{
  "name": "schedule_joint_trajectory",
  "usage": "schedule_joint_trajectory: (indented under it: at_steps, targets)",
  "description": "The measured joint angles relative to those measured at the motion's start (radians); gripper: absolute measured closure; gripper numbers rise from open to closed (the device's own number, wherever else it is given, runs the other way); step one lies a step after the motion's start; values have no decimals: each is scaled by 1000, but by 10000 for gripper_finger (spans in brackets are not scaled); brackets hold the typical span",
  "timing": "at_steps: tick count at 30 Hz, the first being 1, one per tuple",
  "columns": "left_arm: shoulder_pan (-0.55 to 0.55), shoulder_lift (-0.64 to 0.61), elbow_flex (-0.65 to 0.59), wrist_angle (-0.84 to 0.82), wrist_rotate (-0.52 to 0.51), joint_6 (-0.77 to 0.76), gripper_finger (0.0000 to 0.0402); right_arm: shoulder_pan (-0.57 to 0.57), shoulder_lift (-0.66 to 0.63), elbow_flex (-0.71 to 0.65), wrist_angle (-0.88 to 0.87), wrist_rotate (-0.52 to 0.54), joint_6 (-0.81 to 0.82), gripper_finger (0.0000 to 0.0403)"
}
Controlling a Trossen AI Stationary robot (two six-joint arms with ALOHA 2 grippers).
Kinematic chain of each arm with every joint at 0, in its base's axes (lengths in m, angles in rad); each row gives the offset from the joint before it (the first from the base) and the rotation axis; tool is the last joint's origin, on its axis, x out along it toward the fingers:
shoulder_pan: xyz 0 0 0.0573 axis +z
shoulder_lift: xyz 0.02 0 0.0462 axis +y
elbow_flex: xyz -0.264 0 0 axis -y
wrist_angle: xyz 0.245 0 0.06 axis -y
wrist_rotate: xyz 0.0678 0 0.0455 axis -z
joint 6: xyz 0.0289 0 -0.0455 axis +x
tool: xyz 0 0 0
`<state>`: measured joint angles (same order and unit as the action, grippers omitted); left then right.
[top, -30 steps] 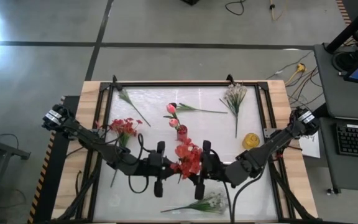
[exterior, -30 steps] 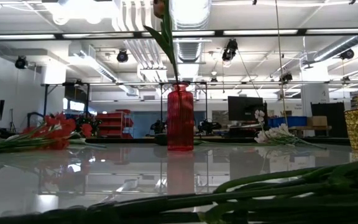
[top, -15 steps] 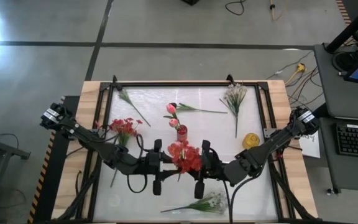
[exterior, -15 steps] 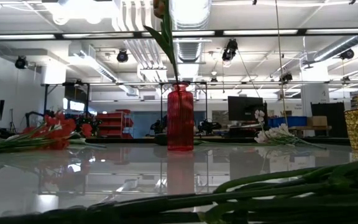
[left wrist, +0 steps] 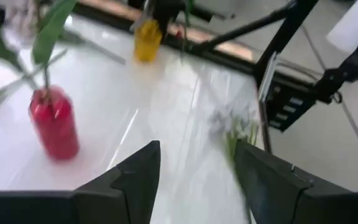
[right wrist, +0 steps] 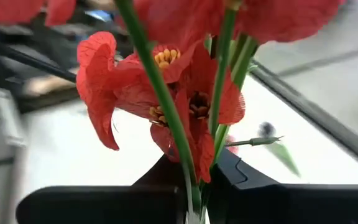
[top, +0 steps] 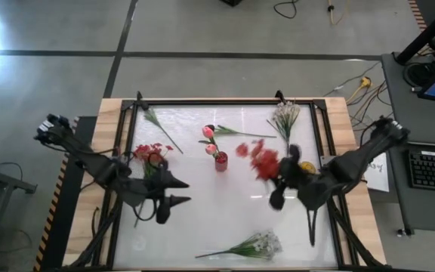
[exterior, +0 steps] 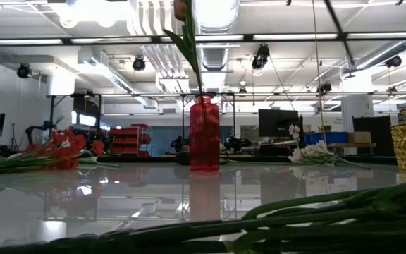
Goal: Sort flowers into vase by color
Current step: Put the bottom red flowers into the yellow vase
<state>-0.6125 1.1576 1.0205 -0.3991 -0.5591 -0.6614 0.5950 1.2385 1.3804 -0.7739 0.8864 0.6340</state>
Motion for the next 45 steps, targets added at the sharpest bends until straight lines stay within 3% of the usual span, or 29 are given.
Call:
schedule_joint_trajectory:
  at_steps: [9, 15, 29, 41, 45]
  targets:
    - [-7, 12, 0, -46, -26, -47, 226, 3, -149, -5, -577, 208, 406, 385]
    - [-6, 62, -2, -45, -46, -52, 233, 3, -190, -58, -798, 250, 640, 385]
    - [2, 56, -2, -39, -62, -56, 233, 3, -339, -286, -798, 181, 762, 385]
    - [26, 56, -2, -44, -98, -55, 233, 3, -408, -220, -797, 147, 650, 385]
    - [26, 56, -2, -44, -114, -56, 233, 3, -412, -214, -797, 82, 598, 385]
